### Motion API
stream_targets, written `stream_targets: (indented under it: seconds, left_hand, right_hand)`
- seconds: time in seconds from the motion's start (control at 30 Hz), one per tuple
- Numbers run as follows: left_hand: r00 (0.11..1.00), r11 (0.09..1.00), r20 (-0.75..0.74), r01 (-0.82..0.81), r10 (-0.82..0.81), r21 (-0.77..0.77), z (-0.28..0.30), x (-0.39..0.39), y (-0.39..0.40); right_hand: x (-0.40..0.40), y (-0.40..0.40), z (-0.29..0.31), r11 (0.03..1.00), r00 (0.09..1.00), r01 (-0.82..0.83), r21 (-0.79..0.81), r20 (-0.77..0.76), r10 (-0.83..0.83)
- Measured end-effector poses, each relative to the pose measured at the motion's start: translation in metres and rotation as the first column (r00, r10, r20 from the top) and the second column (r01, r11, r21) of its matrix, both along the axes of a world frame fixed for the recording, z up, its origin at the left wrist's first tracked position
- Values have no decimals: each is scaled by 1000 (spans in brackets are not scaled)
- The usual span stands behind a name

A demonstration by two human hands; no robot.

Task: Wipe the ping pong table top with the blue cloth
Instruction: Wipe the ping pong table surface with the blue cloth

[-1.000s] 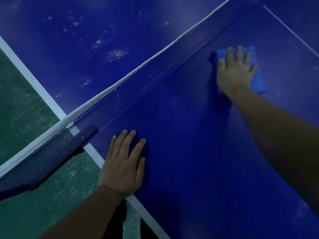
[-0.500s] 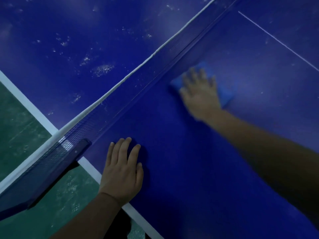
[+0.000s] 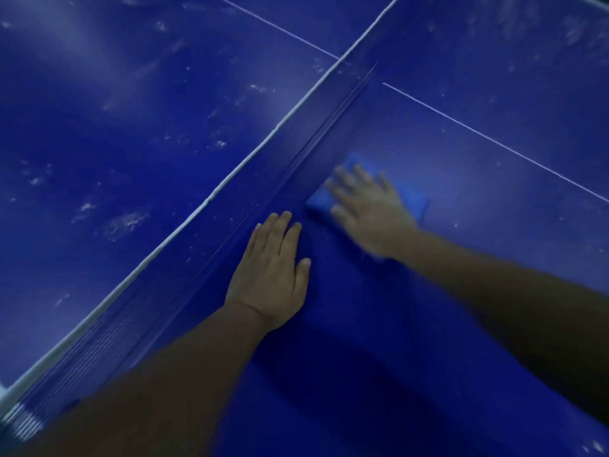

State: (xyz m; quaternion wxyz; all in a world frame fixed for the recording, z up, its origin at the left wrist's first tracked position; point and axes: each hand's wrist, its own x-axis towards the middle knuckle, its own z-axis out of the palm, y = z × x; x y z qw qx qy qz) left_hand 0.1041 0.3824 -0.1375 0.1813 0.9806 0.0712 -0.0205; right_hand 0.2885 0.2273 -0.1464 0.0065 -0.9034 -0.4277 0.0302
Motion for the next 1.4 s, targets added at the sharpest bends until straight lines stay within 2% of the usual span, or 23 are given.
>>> stream_targets:
  seconds: [0.07, 0.1, 0.13, 0.2, 0.23, 0.27, 0.3, 0.4, 0.47, 0.5, 0.53, 0.6, 0.67, 0.7, 0.77, 0.83, 0.87, 0.97, 1.03, 1.1, 1.17, 1.33, 1.4]
  left_hand:
    - [999, 998, -34, 24, -22, 56, -5, 3, 2]
    - [999, 998, -39, 15, -13, 54, -6, 2, 2]
    - [999, 999, -41, 6, -4, 53, -6, 1, 2]
    - [1000, 997, -21, 4, -3, 76, -4, 1, 0]
    - [1000, 996, -11, 3, -2, 84, -3, 2, -1]
    - [1000, 996, -16, 9, -7, 88, -3, 4, -1]
    - [999, 995, -32, 21, -18, 94, -3, 6, -1]
    - [997, 994, -81, 27, -18, 110, -6, 8, 1]
    - [995, 991, -102, 36, -24, 125, -6, 10, 1]
    - [994, 991, -109, 44, -31, 126, -6, 10, 2]
    - [993, 991, -110, 50, -36, 125, -6, 10, 3]
    - [993, 990, -104, 62, -48, 128, -7, 11, 3]
    - [994, 989, -101, 66, -53, 130, -7, 12, 3]
    - [994, 989, -98, 68, -55, 131, -8, 12, 3]
    - [993, 988, -103, 71, -57, 136, -8, 12, 3]
    - [993, 988, -105, 72, -58, 138, -8, 12, 3]
    - [993, 988, -104, 72, -58, 138, -8, 12, 4]
    - [993, 988, -101, 79, -66, 131, -6, 13, 4]
    - [992, 987, -109, 79, -64, 139, -6, 14, 5]
    - [991, 988, -118, 84, -69, 128, -6, 14, 5]
    - [991, 991, -118, 81, -68, 111, -6, 14, 7]
    - [991, 992, -113, 83, -72, 98, -6, 15, 6]
    - [992, 992, -108, 81, -70, 101, -6, 15, 6]
  right_hand:
    - [59, -13, 14, 943, 943, 331, -42, -7, -332]
    - [70, -15, 16, 904, 906, 421, -72, -22, -423]
    - [65, -11, 14, 915, 915, 402, -37, -12, -403]
    - [24, 4, 2, 997, 997, 77, 26, -17, -76]
    - [4, 6, -6, 994, 993, -112, 9, -39, 112]
    - [6, 8, -7, 974, 973, -226, -16, -52, 225]
    - [26, 10, -4, 968, 967, -251, -25, -52, 250]
    - [116, 14, 14, 983, 984, 170, -64, -40, -173]
    - [130, 14, 15, 960, 959, 269, -81, -73, -275]
    - [115, 17, 9, 981, 980, 191, -47, -50, -193]
    - [88, 21, 3, 999, 999, 29, -21, -44, -30]
    - [37, 20, -7, 955, 953, -295, 10, -70, 295]
    - [59, 25, -4, 924, 923, -381, -32, -63, 379]
    - [89, 31, 1, 956, 956, -291, -40, -39, 290]
    - [161, 35, 13, 997, 999, 37, -67, 0, -38]
    - [197, 33, 18, 956, 954, 287, -67, -75, -291]
    - [191, 36, 14, 953, 950, 301, -42, -71, -303]
    - [128, 45, -1, 1000, 996, -30, -5, -80, 30]
    - [128, 42, 1, 993, 990, -114, -21, -89, 112]
    - [162, 44, 7, 989, 986, 148, -3, -79, -147]
    - [182, 57, 9, 913, 910, 407, -4, -88, -406]
    - [172, 93, 4, 908, 901, 419, 19, -130, -413]
    - [182, 57, 5, 834, 831, 551, 24, -106, -546]
